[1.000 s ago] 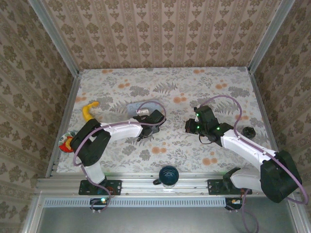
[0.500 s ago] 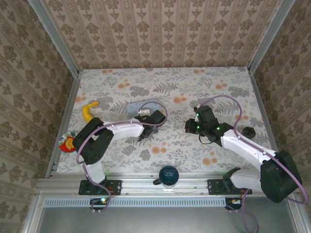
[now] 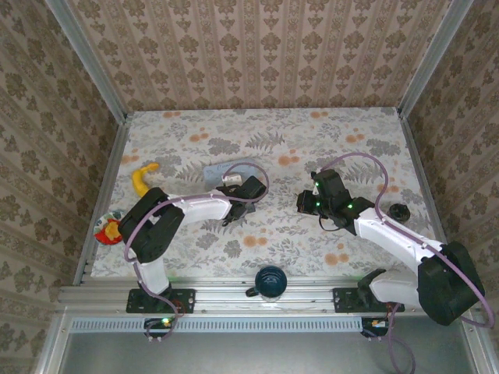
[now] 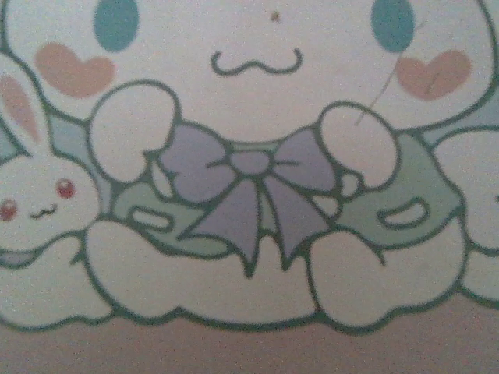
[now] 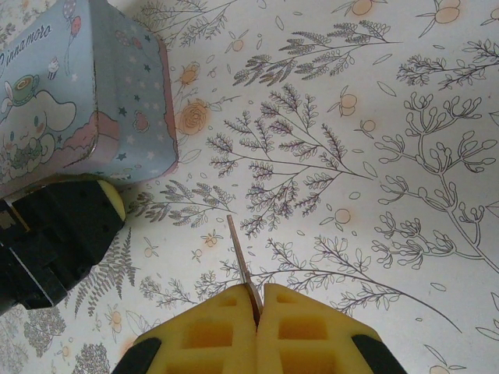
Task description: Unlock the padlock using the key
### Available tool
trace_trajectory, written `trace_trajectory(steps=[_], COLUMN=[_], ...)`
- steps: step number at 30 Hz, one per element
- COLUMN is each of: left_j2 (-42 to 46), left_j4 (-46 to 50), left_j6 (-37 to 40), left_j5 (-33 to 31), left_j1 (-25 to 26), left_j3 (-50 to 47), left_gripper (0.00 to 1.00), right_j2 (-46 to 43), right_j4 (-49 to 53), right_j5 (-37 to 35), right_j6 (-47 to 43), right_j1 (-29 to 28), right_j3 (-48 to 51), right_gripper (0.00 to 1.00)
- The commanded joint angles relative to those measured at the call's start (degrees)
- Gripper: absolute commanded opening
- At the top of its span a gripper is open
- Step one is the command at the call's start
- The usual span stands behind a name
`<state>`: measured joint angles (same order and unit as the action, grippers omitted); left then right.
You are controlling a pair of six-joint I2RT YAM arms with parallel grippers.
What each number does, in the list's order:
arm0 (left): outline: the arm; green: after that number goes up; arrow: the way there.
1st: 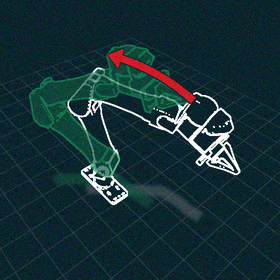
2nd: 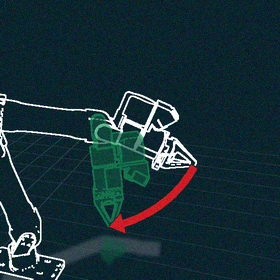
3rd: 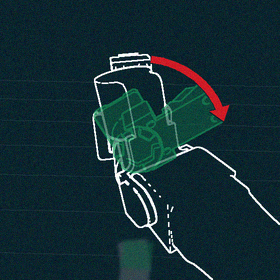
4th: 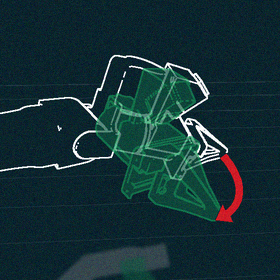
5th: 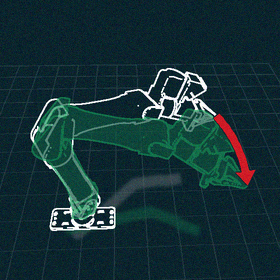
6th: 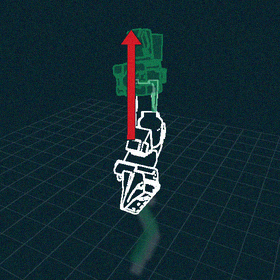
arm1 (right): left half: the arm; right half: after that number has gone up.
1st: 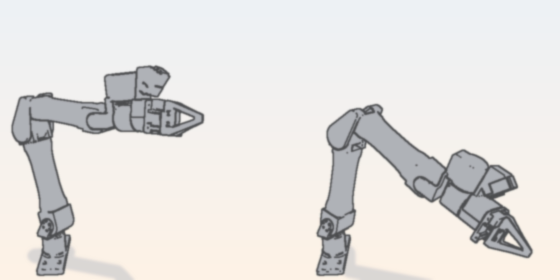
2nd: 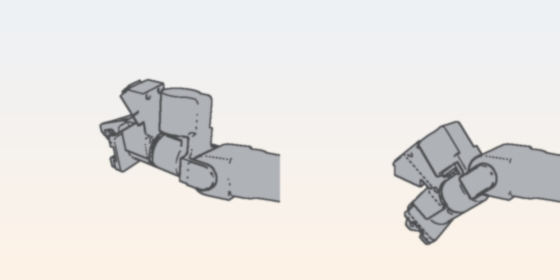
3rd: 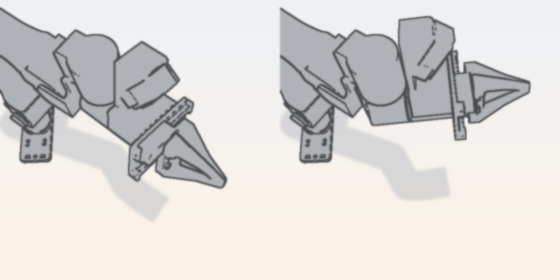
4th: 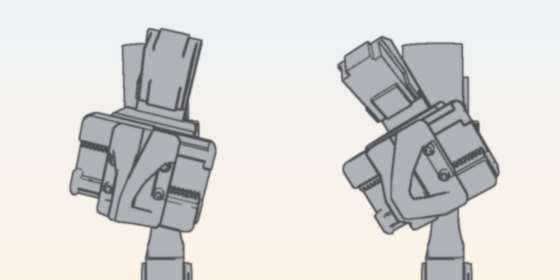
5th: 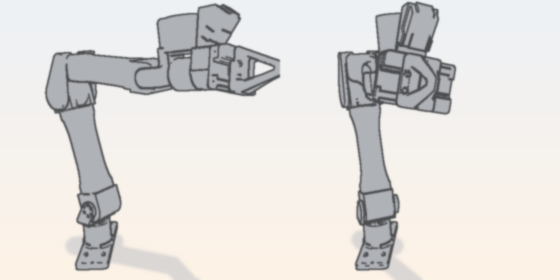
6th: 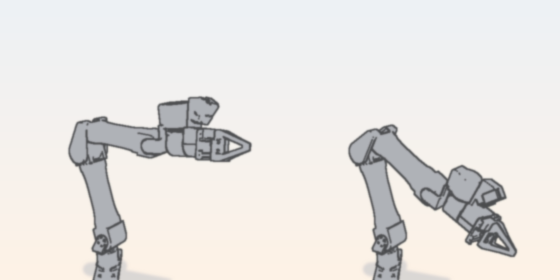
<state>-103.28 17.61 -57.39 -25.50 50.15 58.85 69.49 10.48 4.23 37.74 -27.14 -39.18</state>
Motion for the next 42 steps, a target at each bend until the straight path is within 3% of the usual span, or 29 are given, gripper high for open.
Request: trace_trajectory(steps=[1,6,16,29,38,42], left_j2=[-1.04,-1.04,-1.65,-5.76,-7.55,-7.59], left_j4=[-0.3,-0.84,-2.49,0.16,-2.61,-3.53], left_j6=[0.15,0.51,0.61,-6.88,-13.9,-14.21], left_j5=[-0.09,-0.16,5.41,25.2,29.39,29.12], left_j1=[-0.35,-0.42,0.03,0.49,-0.73,-1.2], left_j3=[-0.49,-0.49,0.35,10.94,10.64,10.32], left_gripper=[0.41,0.31,0.25,0.25,0.25,0.34], right_j2=[-0.41,-0.42,0.07,4.2,12.5,13.25], right_j4=[-0.36,-0.44,-3.65,-19.33,-32.79,-32.8], right_j5=[-1.14,-1.15,0.14,8.14,8.22,7.24], right_j6=[0.14,0.14,0.27,3.86,6.56,6.51], right_j1=[0.33,0.32,0.28,-0.43,-4.1,-4.51], right_j3=[0.16,0.32,3.69,11.33,13.6,13.21], right_gripper=[0.0,0.0,0.0,0.0,0.0,0.0])
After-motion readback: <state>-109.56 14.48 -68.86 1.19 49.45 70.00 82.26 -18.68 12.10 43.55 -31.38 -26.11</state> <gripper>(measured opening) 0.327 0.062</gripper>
